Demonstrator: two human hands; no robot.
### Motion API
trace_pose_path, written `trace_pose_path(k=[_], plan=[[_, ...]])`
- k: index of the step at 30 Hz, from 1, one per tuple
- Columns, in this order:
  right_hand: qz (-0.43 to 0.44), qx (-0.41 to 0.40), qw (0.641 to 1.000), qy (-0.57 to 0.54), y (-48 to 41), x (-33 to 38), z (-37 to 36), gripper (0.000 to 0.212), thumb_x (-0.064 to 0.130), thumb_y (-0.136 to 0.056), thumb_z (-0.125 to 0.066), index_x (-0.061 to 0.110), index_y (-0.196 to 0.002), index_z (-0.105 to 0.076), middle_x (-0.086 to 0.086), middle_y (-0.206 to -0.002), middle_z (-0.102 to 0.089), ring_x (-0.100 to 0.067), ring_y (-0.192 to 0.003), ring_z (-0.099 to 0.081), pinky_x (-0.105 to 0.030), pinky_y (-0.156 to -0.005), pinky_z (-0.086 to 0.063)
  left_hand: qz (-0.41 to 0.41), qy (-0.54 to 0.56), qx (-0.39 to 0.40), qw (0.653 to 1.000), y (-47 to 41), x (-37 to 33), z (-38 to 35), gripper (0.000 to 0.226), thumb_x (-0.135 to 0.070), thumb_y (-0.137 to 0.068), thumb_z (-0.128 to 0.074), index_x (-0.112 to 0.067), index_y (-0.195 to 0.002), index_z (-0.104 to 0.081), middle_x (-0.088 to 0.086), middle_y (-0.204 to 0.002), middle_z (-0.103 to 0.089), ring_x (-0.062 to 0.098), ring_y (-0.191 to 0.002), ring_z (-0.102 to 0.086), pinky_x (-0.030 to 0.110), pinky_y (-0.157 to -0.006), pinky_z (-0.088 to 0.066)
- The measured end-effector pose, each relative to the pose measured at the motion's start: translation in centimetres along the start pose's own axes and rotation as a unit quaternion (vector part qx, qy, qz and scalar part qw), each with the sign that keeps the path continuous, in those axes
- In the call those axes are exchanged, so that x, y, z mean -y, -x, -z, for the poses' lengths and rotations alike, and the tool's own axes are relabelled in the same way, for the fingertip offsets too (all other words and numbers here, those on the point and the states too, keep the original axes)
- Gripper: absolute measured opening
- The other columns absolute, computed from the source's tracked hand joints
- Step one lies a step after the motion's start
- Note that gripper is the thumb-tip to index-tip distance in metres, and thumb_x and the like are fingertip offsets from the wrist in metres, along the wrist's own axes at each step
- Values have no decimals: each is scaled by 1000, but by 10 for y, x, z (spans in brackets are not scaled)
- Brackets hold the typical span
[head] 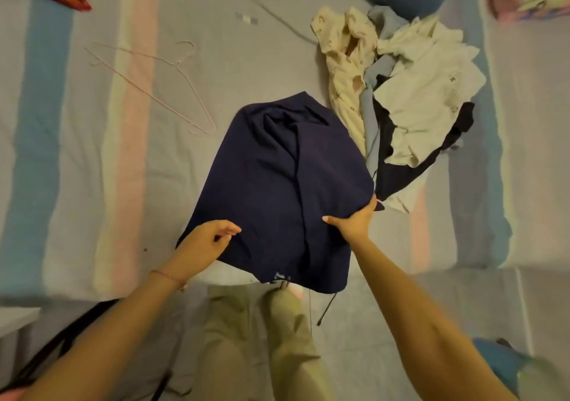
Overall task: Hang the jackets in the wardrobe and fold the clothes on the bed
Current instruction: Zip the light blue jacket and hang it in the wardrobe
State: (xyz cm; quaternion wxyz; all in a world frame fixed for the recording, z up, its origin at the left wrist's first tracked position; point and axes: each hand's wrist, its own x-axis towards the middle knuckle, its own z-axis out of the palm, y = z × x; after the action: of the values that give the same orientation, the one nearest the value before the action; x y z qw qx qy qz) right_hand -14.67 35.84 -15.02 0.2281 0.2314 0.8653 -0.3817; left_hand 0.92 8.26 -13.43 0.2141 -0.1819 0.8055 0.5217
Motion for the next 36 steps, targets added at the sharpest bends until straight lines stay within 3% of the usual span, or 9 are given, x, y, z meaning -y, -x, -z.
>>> trace_pose_path(k=[4, 7, 13, 17, 21, 26, 29, 33, 36], plan=[[68, 92, 993, -28, 22, -14, 3, 65, -4, -81, -61, 14, -137, -35, -8, -131, -49, -28, -115, -51, -32, -87, -41, -4, 27, -36, 999, 21, -17, -18, 31, 0, -90, -53, -27, -104, -61, -8, -105, -62, 7, -100, -57, 27, -94, -45], [274, 96, 951, 107, 64, -2, 16, 52, -8, -78, -50, 15, -124, -56, -4, -116, -62, -27, -102, -57, -26, -76, -41, -66, 26, -80, 994, 35, -60, -24, 44, -6, -86, -63, -39, -112, -50, -13, -116, -53, 5, -110, -50, 29, -101, -41], [682, 28, 650, 333, 147, 64, 79, 21, 4, -70, -43, 18, -72, -59, 1, -63, -51, -20, -53, -47, -26, -43, -23, -147, 13, -106, 983, 76, -180, 0, 55, -35, -89, -58, -44, -135, -30, -6, -152, -16, 2, -137, -15, 24, -112, -18], [779, -155, 568, 218, 187, 122, 148, 25, -4, -84, -48, 18, -84, -60, 0, -60, -51, -18, -57, -35, -28, -52, -21, -179, 51, -146, 972, 115, -278, 51, 35, -33, -97, -39, -39, -131, -41, -11, -148, -26, -5, -132, -22, 8, -107, -17], [834, -241, 485, 106, 228, 146, 199, 13, 5, -90, -58, 17, -87, -56, 0, -56, -43, -17, -57, -27, -27, -54, -18, -180, 34, -18, 983, 153, -344, 74, 44, -36, -94, -45, -35, -138, -39, -14, -148, -30, -4, -132, -29, 3, -98, -24], [836, -255, 476, 99, 243, 150, 237, 12, 4, -93, -52, 15, -87, -54, -2, -55, -49, -18, -48, -35, -28, -43, -28, -135, 111, 106, 979, 195, -380, 44, 70, -78, -64, -55, -40, -121, -41, -23, -129, -47, -17, -110, -47, 7, -95, -36], [820, -257, 502, 99, 242, 142, 252, 7, 9, -93, -55, 15, -90, -55, -1, -57, -53, -17, -47, -40, -30, -41, -33, -164, 92, 102, 977, 199, -385, 24, 46, -44, -78, -65, -29, -119, -51, -12, -117, -60, -2, -105, -59, 15, -85, -48], [811, -187, 513, 213, 246, 143, 266, 22, 1, -87, -54, 19, -100, -55, 3, -71, -61, -16, -56, -48, -26, -47, -35, -179, 90, -132, 971, 191, -393, 11, 33, 12, -83, -44, -3, -107, -59, 8, -89, -64, 17, -77, -59, 14, -64, -47], [678, 36, 626, 384, 240, 156, 296, 56, 4, -76, -64, 32, -122, -50, 14, -97, -57, -11, -81, -50, -17, -60, -32, -191, 101, -187, 958, 192, -397, 27, 43, 19, -81, -35, 1, -110, -61, 20, -94, -64, 18, -77, -57, 17, -64, -46]])
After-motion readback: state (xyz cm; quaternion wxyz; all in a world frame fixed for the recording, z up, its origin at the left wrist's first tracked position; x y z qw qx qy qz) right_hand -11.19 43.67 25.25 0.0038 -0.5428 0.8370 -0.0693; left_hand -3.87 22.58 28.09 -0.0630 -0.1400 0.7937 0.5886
